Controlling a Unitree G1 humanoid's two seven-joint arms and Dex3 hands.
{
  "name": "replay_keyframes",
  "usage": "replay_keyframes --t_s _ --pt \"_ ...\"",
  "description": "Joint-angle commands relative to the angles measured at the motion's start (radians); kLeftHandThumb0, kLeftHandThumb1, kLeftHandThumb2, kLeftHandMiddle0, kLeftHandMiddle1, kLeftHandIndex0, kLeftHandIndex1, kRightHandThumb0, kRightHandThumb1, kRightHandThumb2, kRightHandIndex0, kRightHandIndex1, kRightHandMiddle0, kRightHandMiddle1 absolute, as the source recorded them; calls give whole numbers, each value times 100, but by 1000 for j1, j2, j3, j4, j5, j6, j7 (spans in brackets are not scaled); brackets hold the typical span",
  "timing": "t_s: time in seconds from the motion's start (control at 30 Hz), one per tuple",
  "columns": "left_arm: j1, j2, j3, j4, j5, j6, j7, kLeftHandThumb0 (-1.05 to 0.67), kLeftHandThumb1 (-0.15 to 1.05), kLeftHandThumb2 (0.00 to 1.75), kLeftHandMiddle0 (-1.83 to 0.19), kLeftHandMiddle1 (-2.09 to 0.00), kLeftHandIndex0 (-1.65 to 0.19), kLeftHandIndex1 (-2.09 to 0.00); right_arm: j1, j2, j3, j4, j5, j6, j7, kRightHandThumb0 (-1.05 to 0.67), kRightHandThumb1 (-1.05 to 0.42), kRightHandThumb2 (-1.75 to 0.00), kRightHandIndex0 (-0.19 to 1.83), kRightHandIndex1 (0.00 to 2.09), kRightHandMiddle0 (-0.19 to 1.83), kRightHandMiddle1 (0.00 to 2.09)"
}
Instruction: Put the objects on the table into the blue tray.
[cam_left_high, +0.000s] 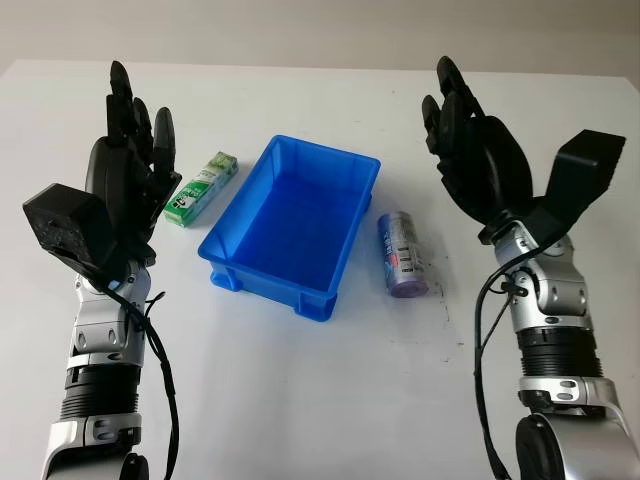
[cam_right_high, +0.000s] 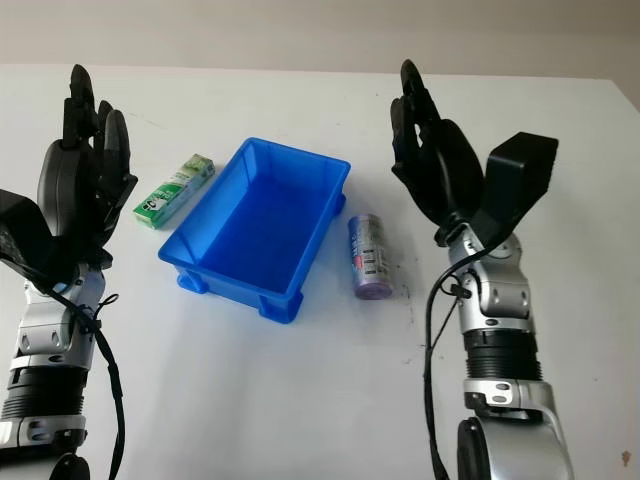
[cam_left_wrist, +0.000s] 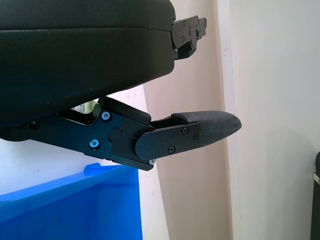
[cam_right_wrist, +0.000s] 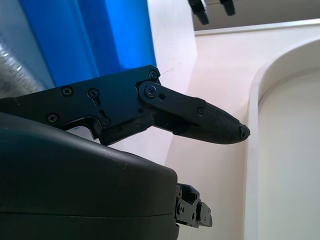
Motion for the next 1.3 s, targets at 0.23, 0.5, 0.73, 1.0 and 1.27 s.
replay_keyframes --t_s 0.23,0.5,0.73,1.0,1.27 --pt "-7 11 0 -10 -7 -2 -19 -72 105 59 19 -1 19 0 -6 -147 25 -21 -109 -82 59 -72 -105 -56 -19 0 -19 0" --pt "-9 11 -1 -9 -5 -5 -21 -71 105 58 19 -1 19 0 -34 -313 93 6 -259 -164 154 -75 -105 -30 -19 0 -19 0" --pt "-15 13 4 0 -14 -6 -29 -72 105 57 19 0 19 0 -67 -426 138 39 -353 -313 229 -70 -92 -4 -15 3 -14 5" --pt "-27 21 1 -8 -4 11 -20 -73 105 54 19 -3 19 0 -116 -525 179 56 -461 -457 245 -61 -77 -3 -8 7 -4 8" --pt "-33 25 -2 -10 -6 25 -26 -75 105 53 19 0 19 0 -166 -624 237 173 -658 -758 122 -62 -77 -5 -3 8 3 9"
